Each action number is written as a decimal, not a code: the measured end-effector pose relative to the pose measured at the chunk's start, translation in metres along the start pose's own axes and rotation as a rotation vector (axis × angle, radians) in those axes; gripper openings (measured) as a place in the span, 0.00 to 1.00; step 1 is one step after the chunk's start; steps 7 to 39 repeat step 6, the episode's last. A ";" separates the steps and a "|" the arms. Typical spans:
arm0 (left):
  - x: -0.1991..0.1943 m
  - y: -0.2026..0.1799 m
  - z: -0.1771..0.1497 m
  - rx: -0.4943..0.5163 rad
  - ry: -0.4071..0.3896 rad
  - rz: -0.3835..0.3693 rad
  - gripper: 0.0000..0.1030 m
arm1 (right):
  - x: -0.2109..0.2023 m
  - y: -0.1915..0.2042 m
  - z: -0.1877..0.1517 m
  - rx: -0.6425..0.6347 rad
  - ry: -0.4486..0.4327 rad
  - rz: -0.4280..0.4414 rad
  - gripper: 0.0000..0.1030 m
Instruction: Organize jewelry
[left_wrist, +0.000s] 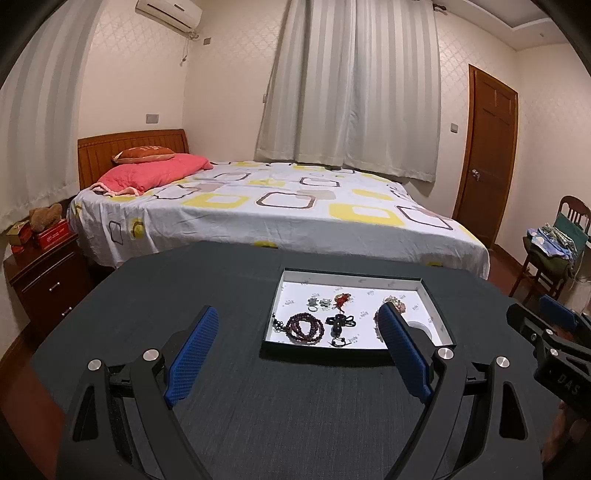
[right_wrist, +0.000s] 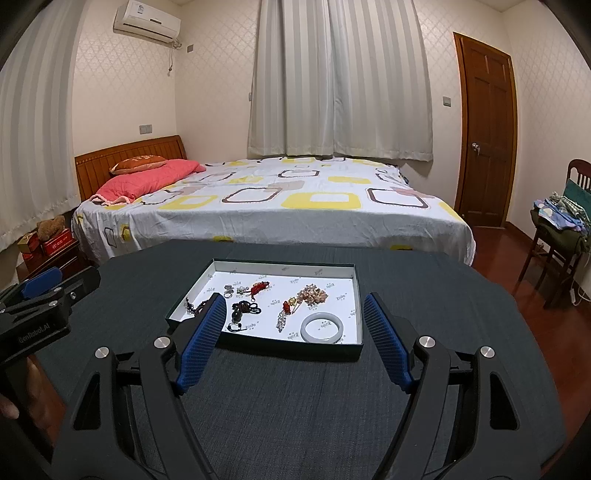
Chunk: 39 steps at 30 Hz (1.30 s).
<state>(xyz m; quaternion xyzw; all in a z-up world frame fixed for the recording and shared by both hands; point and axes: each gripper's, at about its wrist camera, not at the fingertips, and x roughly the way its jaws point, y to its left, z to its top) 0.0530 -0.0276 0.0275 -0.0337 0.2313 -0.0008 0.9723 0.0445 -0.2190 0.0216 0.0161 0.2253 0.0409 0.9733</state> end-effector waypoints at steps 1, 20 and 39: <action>0.001 0.001 0.000 -0.002 0.003 0.003 0.83 | 0.000 0.000 0.000 0.000 0.000 0.000 0.73; 0.012 0.006 -0.003 -0.021 0.049 -0.004 0.83 | 0.005 -0.001 -0.004 0.005 0.010 -0.003 0.73; 0.012 0.006 -0.003 -0.021 0.049 -0.004 0.83 | 0.005 -0.001 -0.004 0.005 0.010 -0.003 0.73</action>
